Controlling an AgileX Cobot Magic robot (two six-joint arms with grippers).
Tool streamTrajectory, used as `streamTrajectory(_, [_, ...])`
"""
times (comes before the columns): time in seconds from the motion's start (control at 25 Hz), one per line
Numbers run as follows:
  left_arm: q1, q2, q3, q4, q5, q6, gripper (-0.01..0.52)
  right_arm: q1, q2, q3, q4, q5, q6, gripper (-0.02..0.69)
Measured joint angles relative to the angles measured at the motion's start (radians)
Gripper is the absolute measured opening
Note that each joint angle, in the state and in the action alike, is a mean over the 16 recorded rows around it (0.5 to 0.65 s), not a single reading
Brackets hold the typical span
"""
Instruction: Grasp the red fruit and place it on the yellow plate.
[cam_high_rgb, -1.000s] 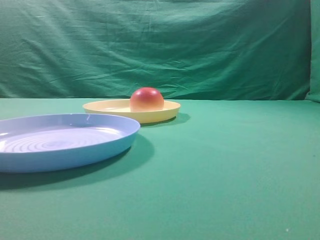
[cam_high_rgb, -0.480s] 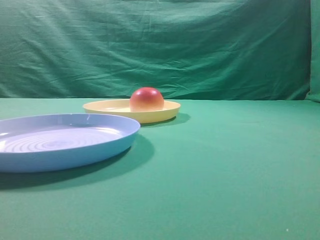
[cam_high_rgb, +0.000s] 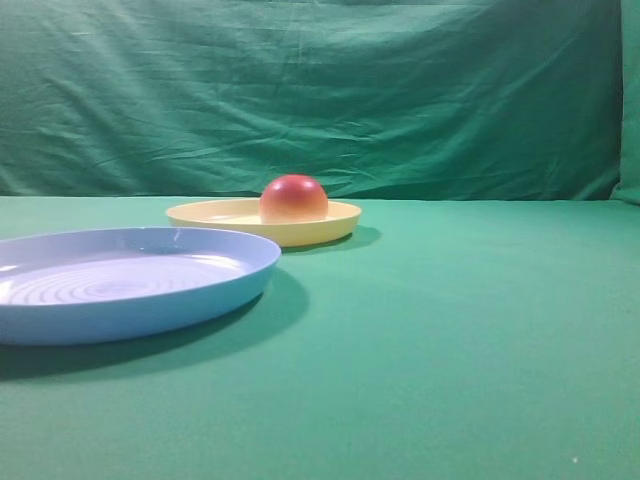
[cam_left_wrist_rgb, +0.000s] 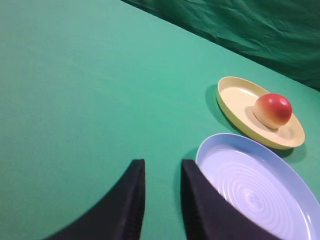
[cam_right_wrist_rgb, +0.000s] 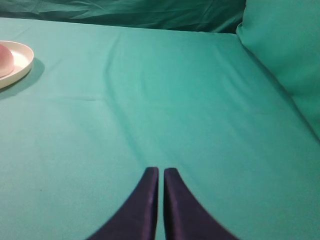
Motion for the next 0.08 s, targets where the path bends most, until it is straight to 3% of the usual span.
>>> streamTrajectory(0.08, [0.0,0.0,0.0,0.0,0.0,0.0,0.157,0.0,0.0,0.0,0.0,0.0,0.0,0.0])
